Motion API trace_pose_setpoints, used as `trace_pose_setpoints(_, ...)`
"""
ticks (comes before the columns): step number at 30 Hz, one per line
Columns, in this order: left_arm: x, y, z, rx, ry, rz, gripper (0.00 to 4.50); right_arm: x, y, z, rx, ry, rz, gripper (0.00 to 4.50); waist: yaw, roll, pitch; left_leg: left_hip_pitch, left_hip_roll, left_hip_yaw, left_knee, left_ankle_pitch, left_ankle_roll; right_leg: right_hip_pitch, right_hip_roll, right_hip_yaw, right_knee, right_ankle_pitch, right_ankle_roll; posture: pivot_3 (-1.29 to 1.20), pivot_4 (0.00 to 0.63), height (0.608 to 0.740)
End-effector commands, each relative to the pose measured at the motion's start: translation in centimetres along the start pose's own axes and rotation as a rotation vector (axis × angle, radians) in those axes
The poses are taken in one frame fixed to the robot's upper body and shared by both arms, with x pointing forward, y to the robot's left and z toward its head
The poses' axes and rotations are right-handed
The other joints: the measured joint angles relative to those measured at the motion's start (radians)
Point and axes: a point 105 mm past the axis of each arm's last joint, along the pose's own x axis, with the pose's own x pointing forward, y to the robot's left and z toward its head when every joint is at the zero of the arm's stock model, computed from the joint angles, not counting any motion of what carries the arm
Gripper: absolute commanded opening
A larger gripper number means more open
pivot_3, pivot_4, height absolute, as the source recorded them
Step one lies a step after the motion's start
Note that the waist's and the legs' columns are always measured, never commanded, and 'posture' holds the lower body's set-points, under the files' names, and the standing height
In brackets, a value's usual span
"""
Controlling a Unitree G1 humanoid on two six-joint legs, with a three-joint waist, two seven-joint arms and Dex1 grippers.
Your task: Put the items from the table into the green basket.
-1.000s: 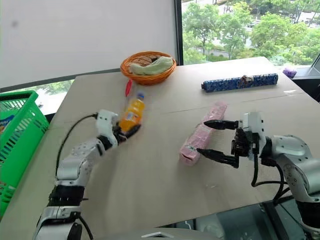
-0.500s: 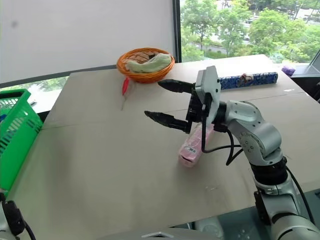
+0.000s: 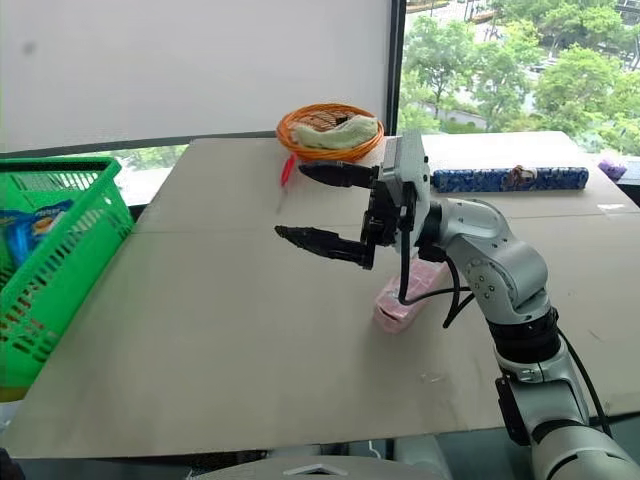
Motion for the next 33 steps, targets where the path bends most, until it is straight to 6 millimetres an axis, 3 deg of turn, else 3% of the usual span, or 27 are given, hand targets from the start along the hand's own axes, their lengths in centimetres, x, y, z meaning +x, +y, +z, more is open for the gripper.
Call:
trace_pose_setpoints(1, -1.1, -6.6, 6.6, -0.115, -0.249, -0.295, 4.48, -1.1, -0.8, -0.1, -0.034, 0.020, -0.040, 4.50, 0.016, -0.003, -0.002, 0.000, 0.000, 0.000, 0.000, 0.000, -0.001, 0.000, 0.000, -0.001, 0.000, 0.000, 0.000, -0.05, 0.000, 0.740)
trace_pose_setpoints(2, -1.9, -9.0, 7.6, -0.131, -0.282, -0.409, 4.48, -1.5, -1.2, -0.4, -0.038, 0.033, -0.062, 4.50, 0.018, -0.004, -0.003, -0.001, 0.000, 0.000, 0.001, 0.000, -0.001, 0.001, -0.001, -0.001, -0.001, 0.000, 0.000, -0.06, 0.000, 0.740)
trace_pose_setpoints(4, -5.4, -16.0, 9.3, -0.151, -0.320, -0.733, 4.48, -3.4, -2.2, -1.1, -0.051, 0.081, -0.136, 4.50, 0.031, -0.006, -0.004, -0.001, 0.000, 0.000, 0.001, 0.000, -0.001, 0.001, -0.001, -0.002, -0.001, 0.000, -0.001, -0.08, 0.000, 0.740)
trace_pose_setpoints(6, -9.0, -20.8, 10.0, -0.168, -0.319, -0.970, 4.48, -4.9, -2.7, -1.6, -0.061, 0.118, -0.189, 4.50, 0.032, -0.007, -0.005, -0.001, -0.001, 0.000, 0.001, 0.000, 0.000, 0.003, -0.003, -0.003, -0.003, 0.001, -0.001, -0.10, 0.000, 0.740)
trace_pose_setpoints(7, -10.2, -22.1, 10.2, -0.173, -0.314, -1.042, 4.48, -5.3, -2.9, -1.7, -0.064, 0.128, -0.204, 4.50, 0.021, -0.005, -0.003, -0.001, -0.001, 0.001, 0.002, 0.000, 0.000, 0.004, -0.003, -0.002, -0.005, 0.001, 0.000, -0.11, 0.000, 0.740)
trace_pose_setpoints(11, -20.1, -29.6, 9.1, -0.127, -0.249, -1.524, 4.48, -8.5, -3.5, -1.9, -0.087, 0.186, -0.329, 4.50, -0.030, -0.002, -0.003, -0.001, 0.001, 0.005, 0.000, 0.000, 0.001, 0.002, -0.002, 0.003, -0.006, 0.002, 0.002, -0.18, 0.000, 0.740)
trace_pose_setpoints(14, -24.8, -31.9, 8.2, -0.117, -0.181, -1.738, 4.48, -10.4, -3.3, -2.1, -0.096, 0.228, -0.404, 4.50, -0.083, 0.001, -0.004, -0.004, 0.001, 0.006, -0.002, 0.002, 0.004, -0.001, -0.001, 0.004, -0.006, 0.002, 0.002, -0.24, 0.000, 0.740)
trace_pose_setpoints(18, -28.0, -33.9, 7.3, -0.089, -0.048, -1.885, 4.48, -12.5, -2.2, -2.7, -0.091, 0.287, -0.486, 4.50, -0.142, 0.004, -0.003, -0.006, 0.002, 0.006, -0.003, 0.001, 0.007, -0.003, -0.001, 0.003, -0.007, 0.002, 0.002, -0.31, 0.000, 0.740)
trace_pose_setpoints(23, -30.3, -36.6, 7.2, -0.082, 0.087, -1.902, 4.48, -14.3, -0.3, -3.7, -0.063, 0.343, -0.569, 4.50, -0.195, 0.012, -0.003, -0.005, 0.003, 0.005, 0.004, -0.002, 0.007, 0.001, -0.001, 0.002, -0.006, 0.001, 0.004, -0.38, 0.000, 0.740)
trace_pose_setpoints(29, -33.0, -38.1, 6.3, -0.060, 0.219, -1.963, 4.48, -16.0, 1.6, -5.6, -0.015, 0.443, -0.640, 4.50, -0.246, 0.014, -0.004, -0.001, 0.003, 0.005, 0.006, -0.003, 0.005, 0.007, -0.001, 0.001, -0.007, -0.002, 0.010, -0.43, 0.000, 0.740)
trace_pose_setpoints(33, -33.3, -39.0, 4.7, 0.024, 0.311, -1.905, 4.48, -16.5, 2.4, -6.4, -0.006, 0.480, -0.644, 4.50, -0.275, 0.014, -0.004, -0.002, 0.003, 0.005, 0.006, -0.003, 0.006, 0.007, -0.001, 0.001, -0.007, -0.002, 0.010, -0.45, 0.000, 0.740)
